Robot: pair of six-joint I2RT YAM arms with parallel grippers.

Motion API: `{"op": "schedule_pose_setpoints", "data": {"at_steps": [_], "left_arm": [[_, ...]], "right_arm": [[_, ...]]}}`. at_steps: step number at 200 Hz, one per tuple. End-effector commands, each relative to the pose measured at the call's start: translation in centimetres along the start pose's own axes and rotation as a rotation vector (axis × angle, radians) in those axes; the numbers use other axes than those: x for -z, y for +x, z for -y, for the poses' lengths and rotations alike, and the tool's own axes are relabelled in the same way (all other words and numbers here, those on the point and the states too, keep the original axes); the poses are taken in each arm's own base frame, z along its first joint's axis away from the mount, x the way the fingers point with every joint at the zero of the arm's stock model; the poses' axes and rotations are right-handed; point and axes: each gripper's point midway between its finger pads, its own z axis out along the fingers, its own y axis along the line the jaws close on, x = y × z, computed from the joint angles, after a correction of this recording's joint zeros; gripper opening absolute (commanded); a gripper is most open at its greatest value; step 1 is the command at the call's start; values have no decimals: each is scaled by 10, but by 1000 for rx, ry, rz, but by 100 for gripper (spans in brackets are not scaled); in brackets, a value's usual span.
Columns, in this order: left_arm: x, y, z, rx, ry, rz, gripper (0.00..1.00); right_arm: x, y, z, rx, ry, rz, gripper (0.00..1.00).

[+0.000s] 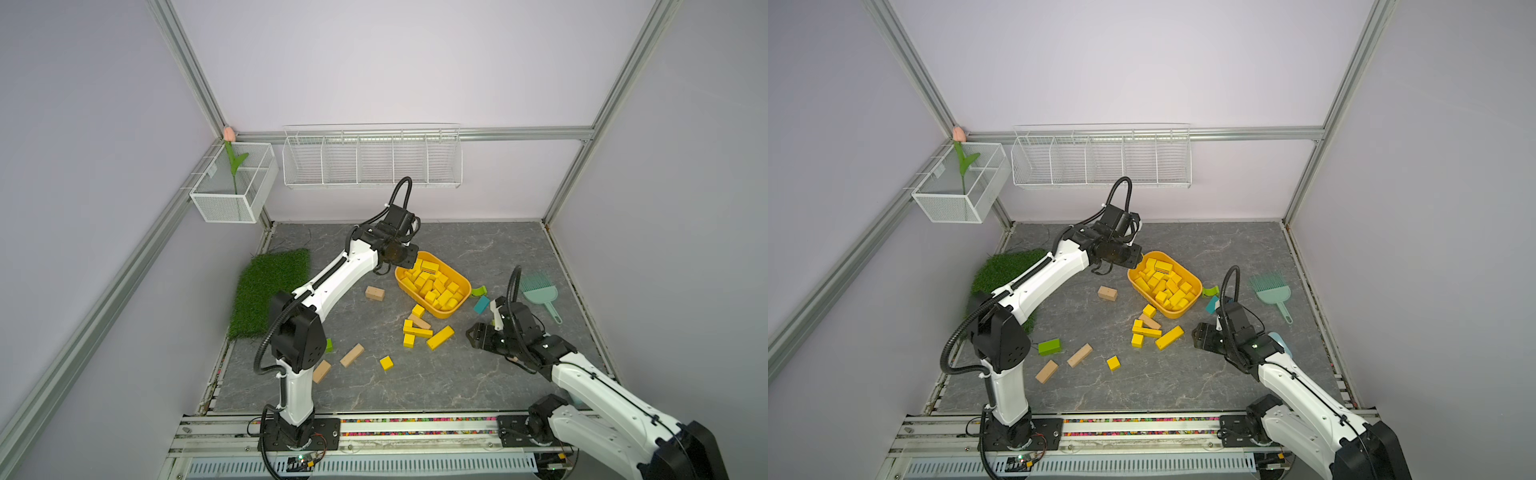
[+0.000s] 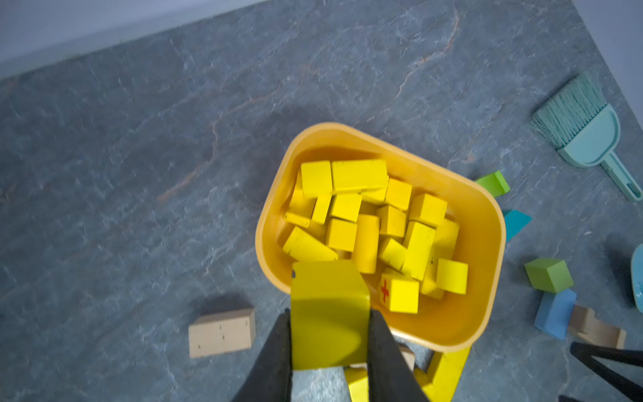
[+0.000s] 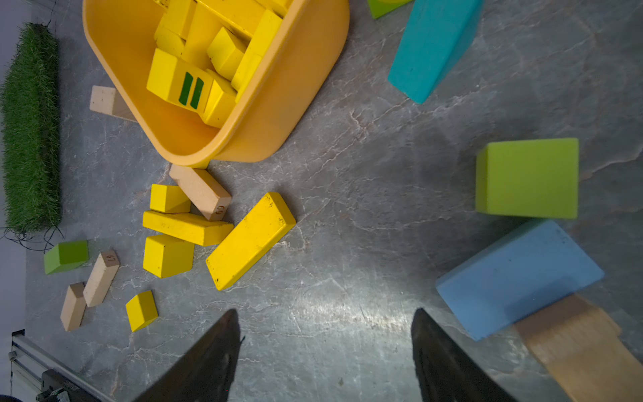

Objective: Pick out the yellow building blocks
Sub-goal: Place the building block in the storage box.

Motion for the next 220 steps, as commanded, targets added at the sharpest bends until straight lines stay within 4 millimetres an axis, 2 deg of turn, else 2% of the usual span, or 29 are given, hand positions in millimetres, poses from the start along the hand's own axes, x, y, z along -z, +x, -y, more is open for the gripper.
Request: {"op": "schedule_pose_setpoints", "data": {"at_steps": [1, 53, 104, 140, 220], "left_arm": [[-33, 29, -5, -50, -28, -167, 29], [-76, 26, -9, -74, -58, -239, 29], [-102, 30, -14, -72, -73, -269, 29], [-112, 27, -16, -66, -74, -251, 29], [-116, 11, -18, -45, -59, -193, 29]], "right_arm": [[-1, 2, 1, -9, -13, 3, 79], [-2, 2, 0, -2, -23, 6, 79], [-2, 2, 0, -1, -31, 6, 79], [-2, 2, -1, 2, -35, 6, 80], [-3, 2, 0, 0, -38, 3, 80]]}}
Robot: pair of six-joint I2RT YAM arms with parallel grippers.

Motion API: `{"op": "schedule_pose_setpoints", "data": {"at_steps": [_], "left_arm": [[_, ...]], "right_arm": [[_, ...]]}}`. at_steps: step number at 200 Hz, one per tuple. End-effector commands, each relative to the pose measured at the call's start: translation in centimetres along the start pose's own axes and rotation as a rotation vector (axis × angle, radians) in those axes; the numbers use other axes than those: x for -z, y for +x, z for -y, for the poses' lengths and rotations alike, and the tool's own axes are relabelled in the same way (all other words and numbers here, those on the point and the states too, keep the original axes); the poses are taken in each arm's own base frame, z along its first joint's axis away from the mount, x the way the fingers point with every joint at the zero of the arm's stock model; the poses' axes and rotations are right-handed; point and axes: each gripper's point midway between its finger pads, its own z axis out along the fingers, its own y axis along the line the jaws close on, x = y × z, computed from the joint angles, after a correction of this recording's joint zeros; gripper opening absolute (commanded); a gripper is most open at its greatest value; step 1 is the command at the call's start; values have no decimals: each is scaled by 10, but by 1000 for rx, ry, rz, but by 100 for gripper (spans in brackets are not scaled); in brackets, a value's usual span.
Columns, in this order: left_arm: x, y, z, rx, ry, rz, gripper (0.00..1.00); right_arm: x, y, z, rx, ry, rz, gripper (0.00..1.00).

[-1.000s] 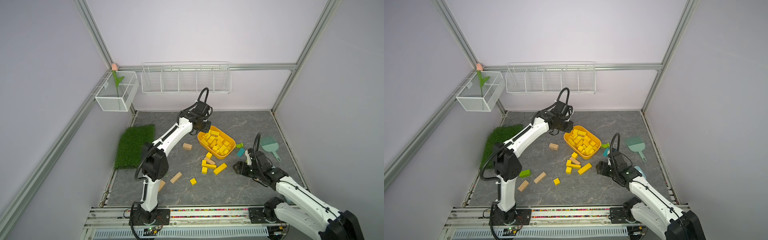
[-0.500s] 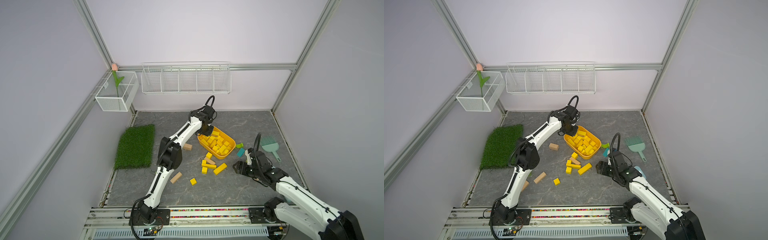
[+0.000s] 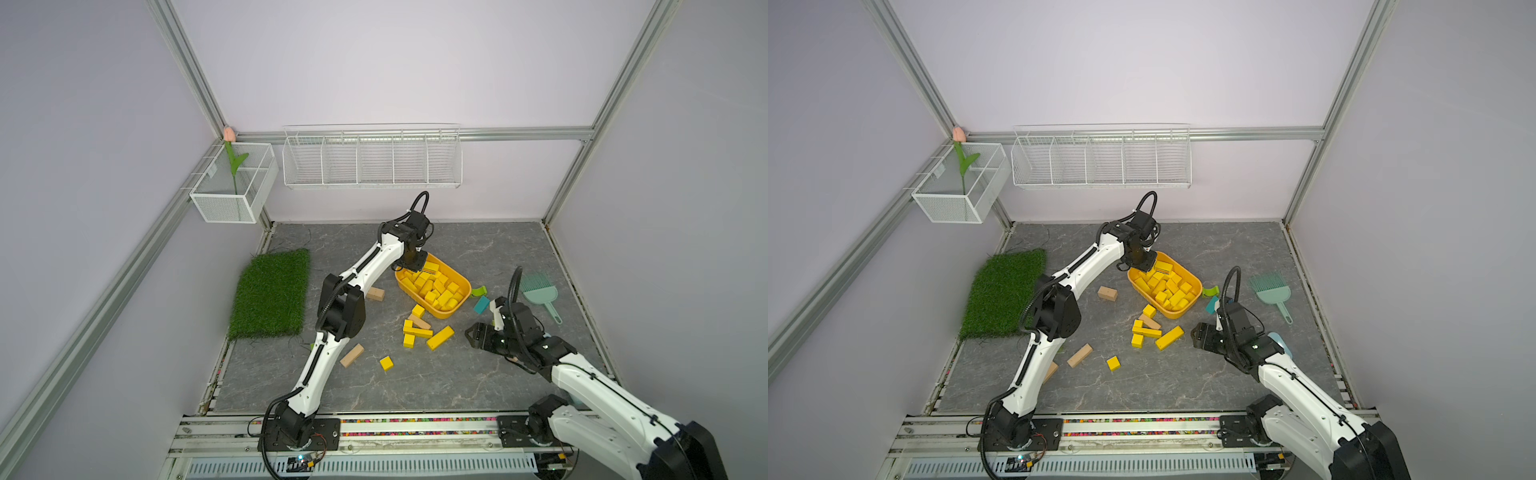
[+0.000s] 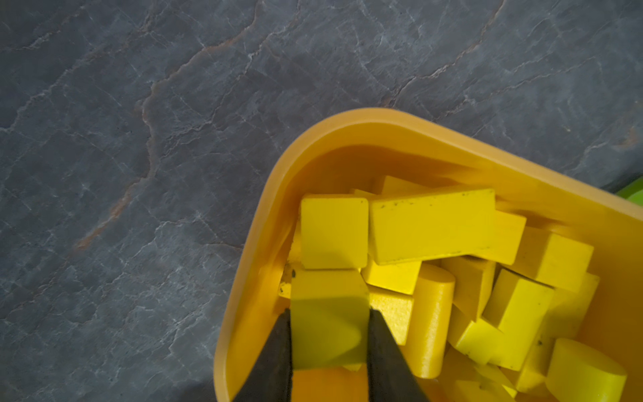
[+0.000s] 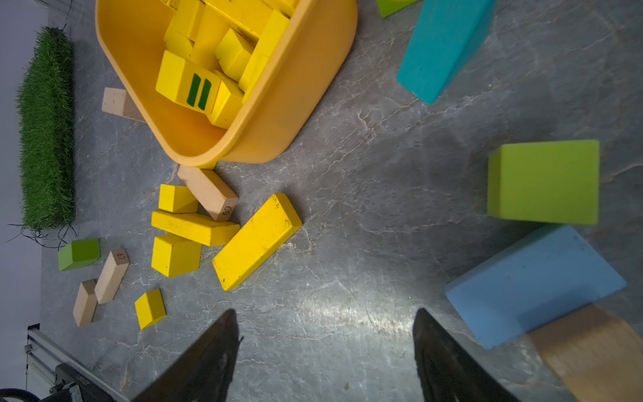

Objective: Pick out the yellow building blocks
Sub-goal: Place the building block in the storage box.

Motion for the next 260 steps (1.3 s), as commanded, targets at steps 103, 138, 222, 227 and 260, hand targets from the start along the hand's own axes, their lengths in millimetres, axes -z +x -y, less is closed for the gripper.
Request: {"op": "schedule_pose_setpoints", "data": {"at_steps": [103, 138, 222, 227, 260], "left_arm": [[-10, -13, 0, 7, 28, 25, 31], [-11, -12, -1, 11, 26, 23, 38], [3, -18, -3, 17, 15, 48, 49], [7, -19, -2, 22, 17, 52, 49], [39, -19, 4, 32, 53, 74, 47]], "right_arm": [[-1, 2, 3, -2, -9, 3, 80], [-2, 3, 3, -3, -8, -2, 80], [-2, 2, 4, -5, -6, -1, 80], [-2, 2, 4, -5, -7, -1, 80], [-2, 2, 4, -6, -3, -4, 80]]}}
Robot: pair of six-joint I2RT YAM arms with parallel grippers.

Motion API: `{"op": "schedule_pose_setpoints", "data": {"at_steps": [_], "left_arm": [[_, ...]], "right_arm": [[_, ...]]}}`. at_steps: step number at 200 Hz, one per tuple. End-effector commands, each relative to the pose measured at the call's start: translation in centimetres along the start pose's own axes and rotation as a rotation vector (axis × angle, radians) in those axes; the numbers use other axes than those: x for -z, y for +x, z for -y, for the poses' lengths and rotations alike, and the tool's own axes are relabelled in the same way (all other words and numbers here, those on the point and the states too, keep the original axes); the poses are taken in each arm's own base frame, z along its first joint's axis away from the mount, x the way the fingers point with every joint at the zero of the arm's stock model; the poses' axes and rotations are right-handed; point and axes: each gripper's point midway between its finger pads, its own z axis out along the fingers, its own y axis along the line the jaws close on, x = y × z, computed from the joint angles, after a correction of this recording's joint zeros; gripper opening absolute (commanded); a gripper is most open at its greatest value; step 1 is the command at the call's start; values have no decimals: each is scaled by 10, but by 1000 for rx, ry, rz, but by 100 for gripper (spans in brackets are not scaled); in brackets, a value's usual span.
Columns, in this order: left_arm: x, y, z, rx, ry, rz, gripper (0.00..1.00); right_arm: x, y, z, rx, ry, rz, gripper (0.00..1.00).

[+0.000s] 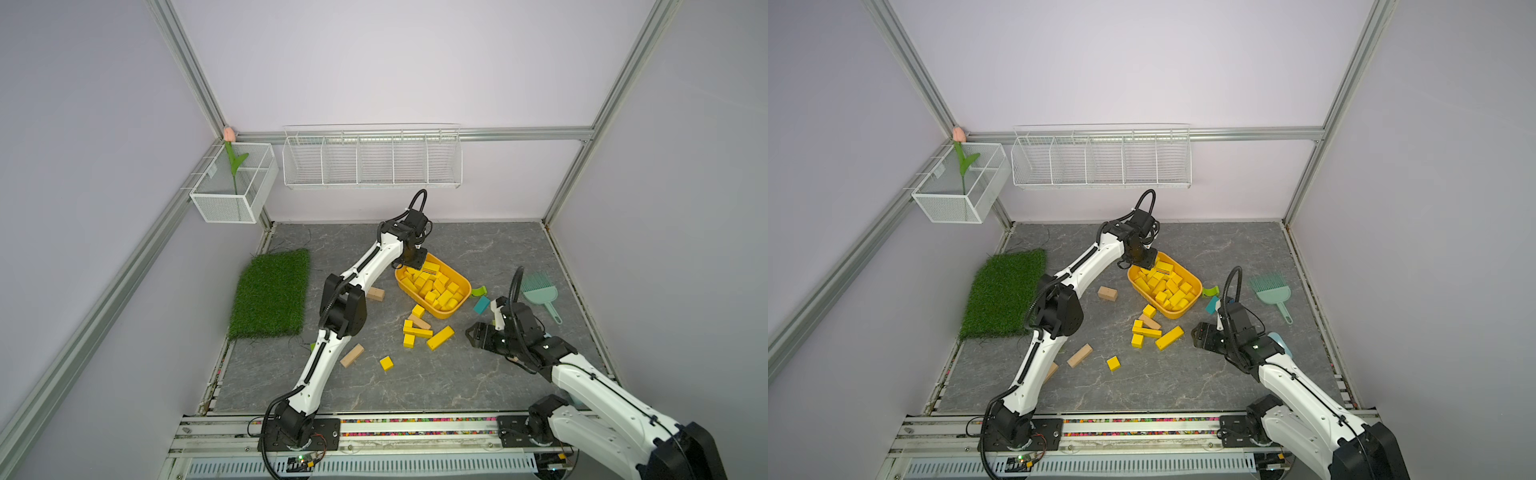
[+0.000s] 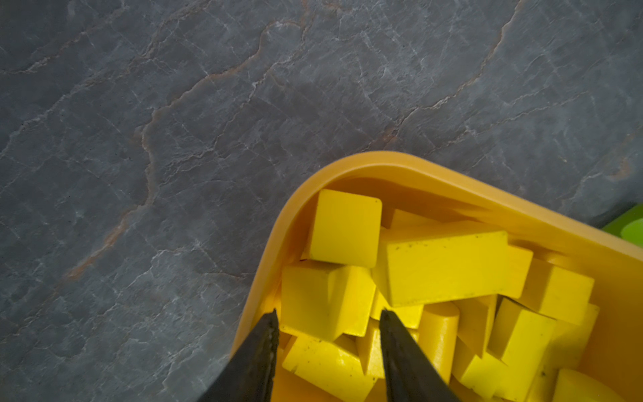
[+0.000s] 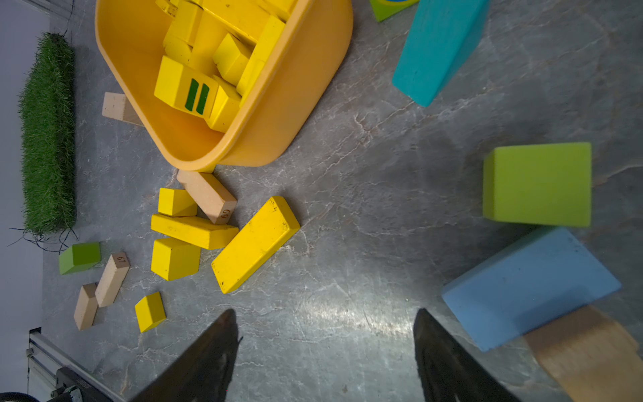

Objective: Pick out the yellow building blocks
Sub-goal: Place the building block in the storage box, then pick up the building block from the center of the board.

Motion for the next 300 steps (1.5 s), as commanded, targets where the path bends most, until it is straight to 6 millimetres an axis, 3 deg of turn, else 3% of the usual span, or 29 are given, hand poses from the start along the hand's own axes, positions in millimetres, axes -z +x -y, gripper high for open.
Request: {"op": "schedule_pose_setpoints", "data": {"at_steps": [1, 34, 67, 118, 145, 175, 183, 228, 264, 272, 300], "left_arm": [[47, -8, 6, 14, 27, 49, 47], [79, 8, 11, 18, 39, 87, 47], [108, 37, 14, 40, 65, 141, 50], [155, 99, 17, 85, 181, 377, 60], [175, 138, 6, 115, 191, 520, 73], [189, 169, -9, 167, 176, 644, 95], [195, 173, -13, 182, 168, 673, 100], [213, 190, -26, 243, 149, 777, 100], [207, 189, -30, 259, 138, 762, 100], [205, 188, -30, 261, 140, 753, 100], [199, 186, -32, 269, 133, 727, 100]], "right_arm": [[-2, 4, 2, 3, -4, -10, 80], [-3, 5, 3, -1, 2, -16, 80], [-3, 4, 3, -2, 2, -17, 80], [-3, 6, 1, 5, 16, -46, 83], [-6, 13, -6, 28, 53, -84, 82], [-14, 24, -35, 95, 47, -128, 81], [-18, 28, -42, 109, 39, -144, 80], [-41, 37, -90, 308, -65, -262, 76], [-49, 30, -105, 472, -51, -299, 71], [-48, 20, -117, 499, -68, -281, 71], [-61, 23, -127, 547, -91, -329, 69]]}}
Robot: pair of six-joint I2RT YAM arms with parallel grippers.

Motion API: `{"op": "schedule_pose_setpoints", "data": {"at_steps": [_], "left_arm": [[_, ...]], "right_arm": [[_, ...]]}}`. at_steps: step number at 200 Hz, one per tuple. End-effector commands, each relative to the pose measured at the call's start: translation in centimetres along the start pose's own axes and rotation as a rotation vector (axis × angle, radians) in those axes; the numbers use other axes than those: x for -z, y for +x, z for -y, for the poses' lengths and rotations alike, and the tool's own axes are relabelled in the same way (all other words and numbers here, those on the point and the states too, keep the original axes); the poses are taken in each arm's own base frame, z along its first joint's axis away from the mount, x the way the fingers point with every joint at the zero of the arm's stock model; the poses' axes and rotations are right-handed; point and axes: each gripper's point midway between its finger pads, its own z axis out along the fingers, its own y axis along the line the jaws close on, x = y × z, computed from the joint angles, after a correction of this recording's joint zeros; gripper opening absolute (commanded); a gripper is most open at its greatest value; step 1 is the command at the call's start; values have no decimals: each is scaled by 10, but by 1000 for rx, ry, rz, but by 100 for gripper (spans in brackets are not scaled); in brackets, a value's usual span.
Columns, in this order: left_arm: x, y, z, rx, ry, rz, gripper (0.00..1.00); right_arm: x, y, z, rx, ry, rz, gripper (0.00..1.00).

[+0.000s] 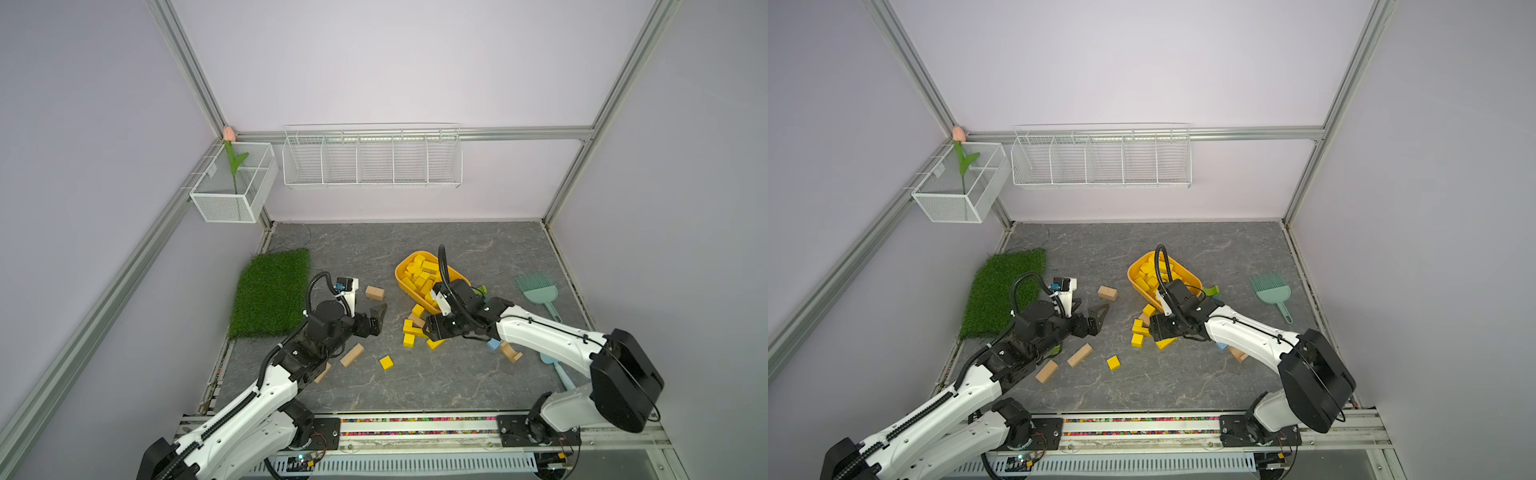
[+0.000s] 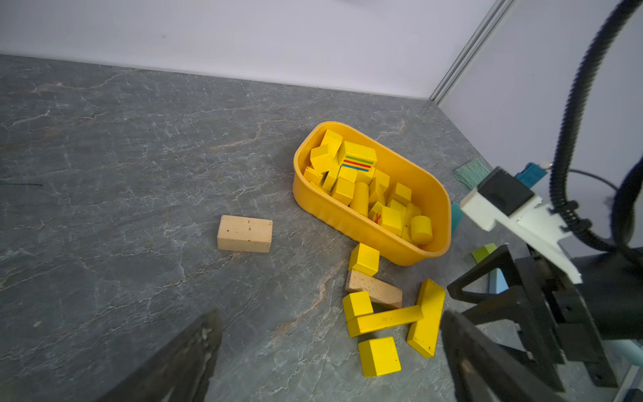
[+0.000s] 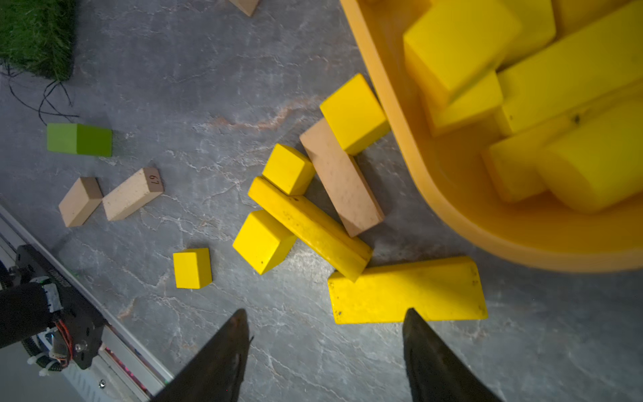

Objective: Pick out the yellow building blocks
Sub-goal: Pick up the building block from the center of the board.

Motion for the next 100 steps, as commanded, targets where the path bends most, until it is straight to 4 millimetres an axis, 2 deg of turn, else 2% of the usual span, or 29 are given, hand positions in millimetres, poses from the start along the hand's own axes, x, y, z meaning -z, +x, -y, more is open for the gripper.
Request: {"op": "schedule_pose_setpoints", "data": {"at_steps": [1, 52, 100], "left_arm": [[-2, -9, -1, 29, -11, 18, 100], [-2, -10, -10, 65, -30, 24, 100], [-4, -9, -11, 77, -27, 16, 100]], "right_arm": [[-10, 7, -5, 96, -19, -73, 69], [-34, 11, -6, 88, -19, -169, 66], [-38, 20, -16, 82, -38, -193, 65]]}}
